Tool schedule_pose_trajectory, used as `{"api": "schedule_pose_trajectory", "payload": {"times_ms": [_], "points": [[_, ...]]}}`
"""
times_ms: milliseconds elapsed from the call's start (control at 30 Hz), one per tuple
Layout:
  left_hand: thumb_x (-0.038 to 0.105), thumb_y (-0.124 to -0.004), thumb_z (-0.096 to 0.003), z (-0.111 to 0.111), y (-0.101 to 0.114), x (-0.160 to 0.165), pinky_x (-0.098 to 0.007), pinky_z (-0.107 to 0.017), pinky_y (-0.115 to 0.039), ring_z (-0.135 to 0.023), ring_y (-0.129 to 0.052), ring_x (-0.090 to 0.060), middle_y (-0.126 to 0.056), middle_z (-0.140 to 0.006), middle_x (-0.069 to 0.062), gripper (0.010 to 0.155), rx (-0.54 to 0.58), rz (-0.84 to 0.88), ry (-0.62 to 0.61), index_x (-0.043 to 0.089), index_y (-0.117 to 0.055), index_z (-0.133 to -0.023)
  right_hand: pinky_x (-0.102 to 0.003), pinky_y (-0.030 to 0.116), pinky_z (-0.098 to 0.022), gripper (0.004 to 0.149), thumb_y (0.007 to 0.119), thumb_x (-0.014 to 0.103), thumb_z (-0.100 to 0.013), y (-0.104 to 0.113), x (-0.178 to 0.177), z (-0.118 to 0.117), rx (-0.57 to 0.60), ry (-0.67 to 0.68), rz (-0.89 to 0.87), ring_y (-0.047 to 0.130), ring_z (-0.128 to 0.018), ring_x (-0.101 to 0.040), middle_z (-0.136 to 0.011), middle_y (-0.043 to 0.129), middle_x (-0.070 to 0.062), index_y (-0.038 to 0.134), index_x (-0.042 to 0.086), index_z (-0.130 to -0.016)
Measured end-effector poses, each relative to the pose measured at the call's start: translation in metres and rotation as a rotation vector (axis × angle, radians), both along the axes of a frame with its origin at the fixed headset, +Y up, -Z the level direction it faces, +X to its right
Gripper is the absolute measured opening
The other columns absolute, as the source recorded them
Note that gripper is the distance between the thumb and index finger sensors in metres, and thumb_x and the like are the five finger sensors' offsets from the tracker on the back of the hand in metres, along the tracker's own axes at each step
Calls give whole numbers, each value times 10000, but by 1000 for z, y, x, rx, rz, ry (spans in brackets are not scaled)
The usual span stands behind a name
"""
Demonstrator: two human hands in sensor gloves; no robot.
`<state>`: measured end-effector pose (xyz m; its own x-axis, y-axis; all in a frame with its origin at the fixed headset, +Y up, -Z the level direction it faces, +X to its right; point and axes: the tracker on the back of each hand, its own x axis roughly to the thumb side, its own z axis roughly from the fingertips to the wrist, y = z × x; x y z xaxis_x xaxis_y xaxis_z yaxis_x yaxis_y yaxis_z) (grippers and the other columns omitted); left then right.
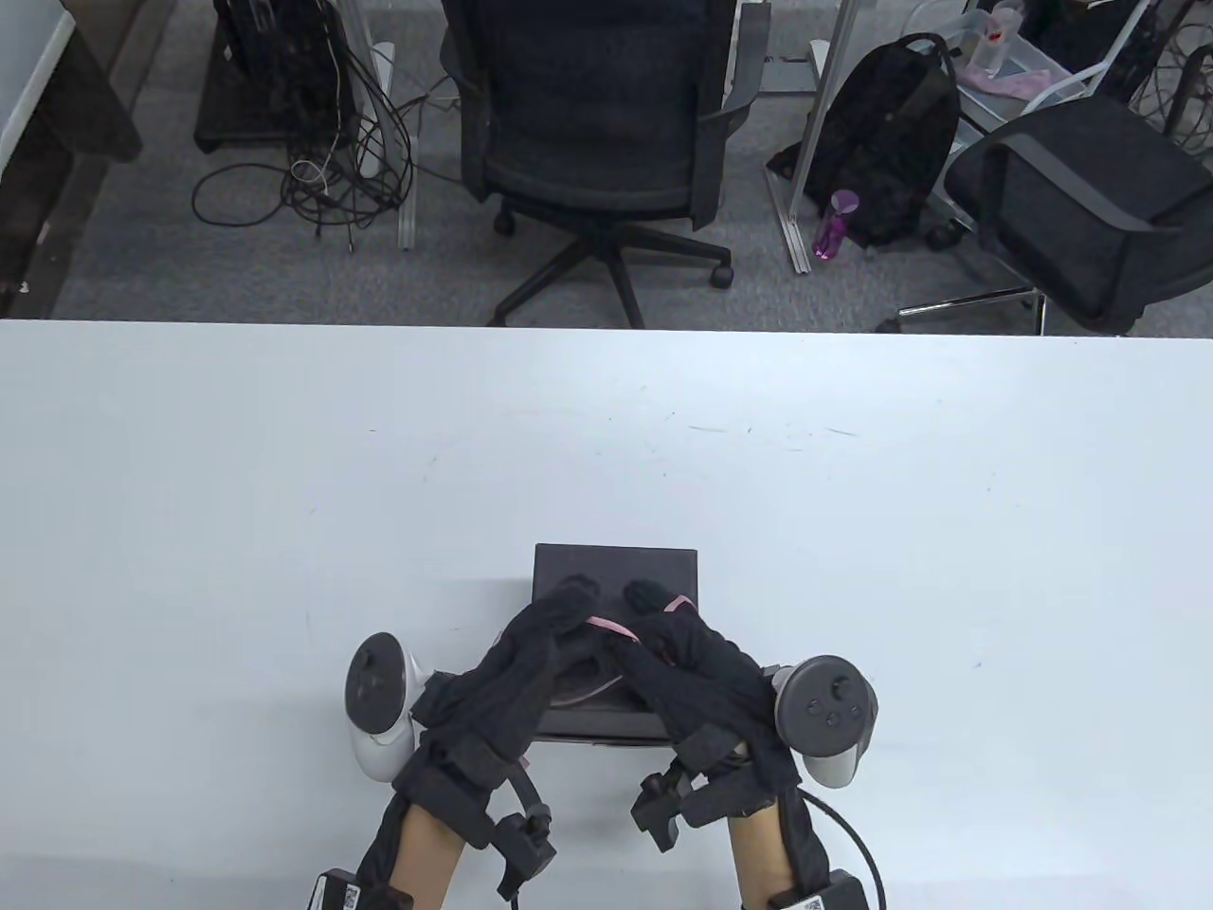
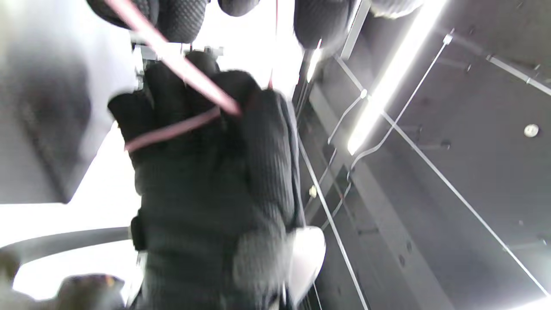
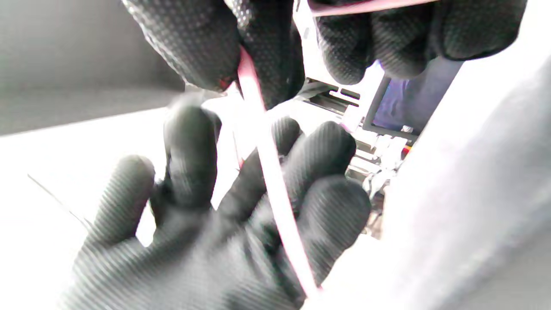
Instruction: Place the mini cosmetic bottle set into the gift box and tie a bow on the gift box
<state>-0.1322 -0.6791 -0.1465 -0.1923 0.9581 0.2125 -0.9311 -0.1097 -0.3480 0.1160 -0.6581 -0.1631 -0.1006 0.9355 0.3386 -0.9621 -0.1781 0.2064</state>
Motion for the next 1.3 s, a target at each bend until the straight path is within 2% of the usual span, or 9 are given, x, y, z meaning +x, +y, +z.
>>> {"api": "schedule_pose_trajectory", "payload": {"times_ms": [100, 233, 333, 633, 833, 1000, 1100, 1233, 1300], "points": [[514, -628, -621, 0, 3, -8, -671, -705, -650, -999, -700, -567, -622, -1142, -223, 463, 26, -146, 119, 168, -875, -803, -815, 529, -550, 390, 787, 319, -591, -5, 8, -4, -62, 99, -221, 458, -852, -752, -1023, 510, -501, 846, -12, -789], [473, -672, -610, 2, 8, -2, -657, -713, -644, -1010, -671, -568, -576, -1154, -237, 479, 81, -410, 197, 172, -800, -960, -860, 417, -541, 380, 801, 356, -594, -11, 4, -6, -128, 273, -415, 293, -869, -766, -1068, 401, -501, 866, 28, -775], [451, -712, -595, 3, 8, 9, -661, -718, -635, -1015, -653, -575, -538, -1162, -255, 559, 98, -483, 173, 148, -707, -1064, -871, 362, -530, 378, 796, 386, -596, -12, -5, -6, -122, 359, -405, 195, -869, -744, -1095, 340, -480, 871, 61, -773], [508, -827, -506, 11, 8, 32, -653, -726, -627, -1025, -643, -562, -542, -1158, -234, 683, 186, -655, 217, 79, -720, -1026, -865, 275, -512, 379, 783, 415, -605, -11, -26, 1, -118, 454, -350, 60, -825, -709, -1108, 224, -452, 858, 98, -798], [452, -825, -534, 11, 9, 32, -655, -712, -651, -1017, -673, -548, -579, -1144, -225, 469, 198, -629, 201, 151, -829, -894, -871, 277, -515, 380, 806, 377, -597, -5, -27, 4, -98, 464, -292, 72, -820, -718, -1121, 251, -424, 866, 51, -782], [453, -770, -578, 0, 20, -5, -683, -724, -626, -1056, -630, -551, -584, -1163, -198, 458, 132, -679, -10, 149, -784, -921, -792, 525, -591, 394, 842, 300, -574, 12, 4, 0, -8, 308, 50, 519, -898, -670, -1062, 588, -396, 876, -60, -731], [446, -755, -596, -7, 18, -31, -682, -738, -621, -1065, -629, -554, -579, -1177, -206, 444, 7, -787, -138, 171, -771, -945, -750, 590, -597, 393, 855, 293, -570, 19, 30, -1, -48, 220, 346, 612, -877, -642, -1044, 649, -377, 883, -61, -738], [417, -776, -590, -11, 10, -63, -672, -725, -650, -1033, -669, -578, -599, -1165, -249, 431, -117, -849, -23, 172, -794, -944, -680, 659, -574, 388, 884, 282, -543, 20, 54, -2, -114, 30, 563, 674, -822, -627, -1025, 676, -382, 912, -50, -743], [415, -770, -595, -13, 3, -80, -605, -685, -730, -956, -789, -523, -603, -1151, -259, 429, -197, -889, 69, 178, -779, -951, -554, 747, -503, 387, 888, 284, -529, 18, 67, -4, -160, -79, 643, 781, -717, -517, -1002, 709, -367, 923, -26, -758]]}}
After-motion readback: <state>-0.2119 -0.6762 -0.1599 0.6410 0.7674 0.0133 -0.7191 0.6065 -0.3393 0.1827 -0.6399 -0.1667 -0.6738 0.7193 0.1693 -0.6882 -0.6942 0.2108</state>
